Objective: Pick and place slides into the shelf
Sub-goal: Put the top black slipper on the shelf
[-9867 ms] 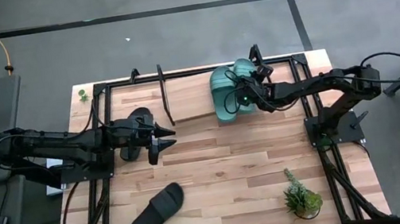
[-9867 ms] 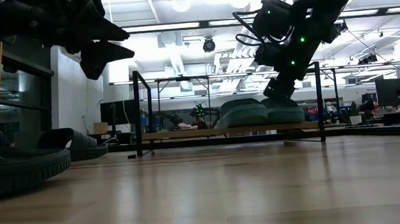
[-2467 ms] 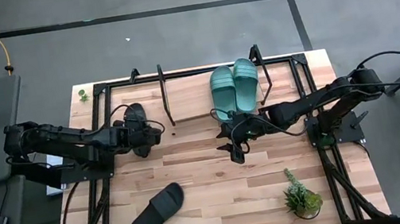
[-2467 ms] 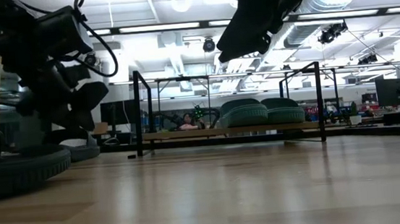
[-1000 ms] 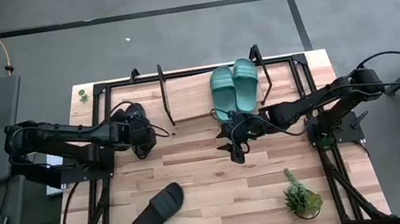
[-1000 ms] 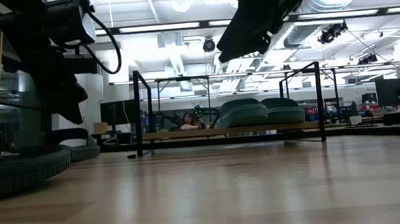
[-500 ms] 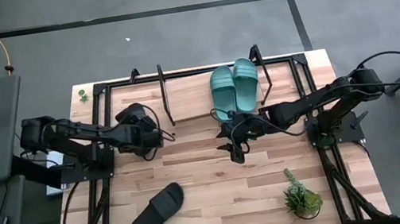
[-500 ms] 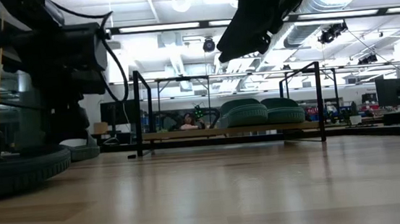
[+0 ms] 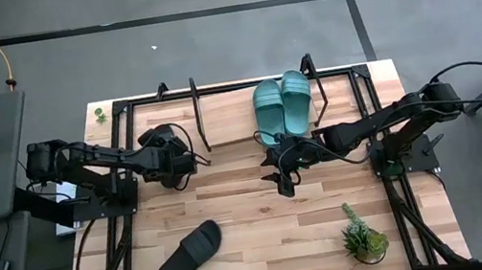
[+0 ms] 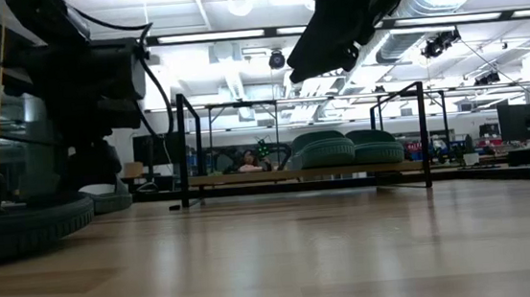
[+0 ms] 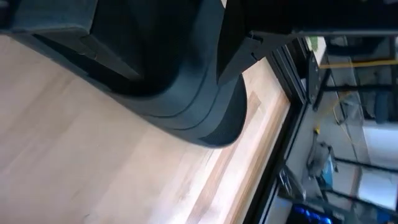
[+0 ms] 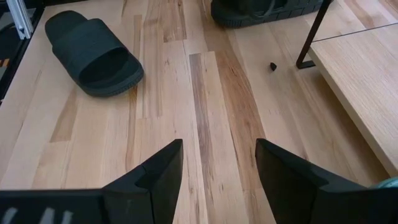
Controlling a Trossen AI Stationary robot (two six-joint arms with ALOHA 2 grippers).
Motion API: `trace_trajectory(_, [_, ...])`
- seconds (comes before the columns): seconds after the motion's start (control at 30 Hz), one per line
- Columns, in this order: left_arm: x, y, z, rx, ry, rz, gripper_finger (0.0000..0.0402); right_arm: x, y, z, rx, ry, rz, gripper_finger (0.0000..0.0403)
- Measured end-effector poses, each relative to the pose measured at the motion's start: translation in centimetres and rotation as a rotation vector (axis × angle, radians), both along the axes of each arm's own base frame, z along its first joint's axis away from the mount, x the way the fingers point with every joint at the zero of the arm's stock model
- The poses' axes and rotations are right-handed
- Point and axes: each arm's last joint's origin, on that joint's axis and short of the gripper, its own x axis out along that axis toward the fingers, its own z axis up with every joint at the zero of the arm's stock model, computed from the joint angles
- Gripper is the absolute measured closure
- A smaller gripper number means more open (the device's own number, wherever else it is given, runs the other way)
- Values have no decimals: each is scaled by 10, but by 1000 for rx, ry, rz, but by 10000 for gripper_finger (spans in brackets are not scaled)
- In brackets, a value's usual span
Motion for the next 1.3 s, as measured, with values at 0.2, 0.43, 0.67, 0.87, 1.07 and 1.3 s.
trace_trajectory(0.2, [-4,10,0,-12,-13,66,227,0,0,0,0,0,0,210])
trace_trajectory(0.43, [-3,11,0,-12,-20,69,272,0,0,0,0,0,0,210])
trace_trajectory(0.67, [-3,11,-1,-24,-22,63,385,0,0,0,0,0,-1,210])
trace_trajectory(0.87, [-3,11,0,-17,-24,65,379,0,0,0,0,0,-1,210])
trace_trajectory(1.07, [-3,11,0,3,-44,88,392,0,0,0,0,0,-1,210])
trace_trajectory(1.3, [-3,11,2,8,-34,95,396,0,0,0,0,0,-1,210])
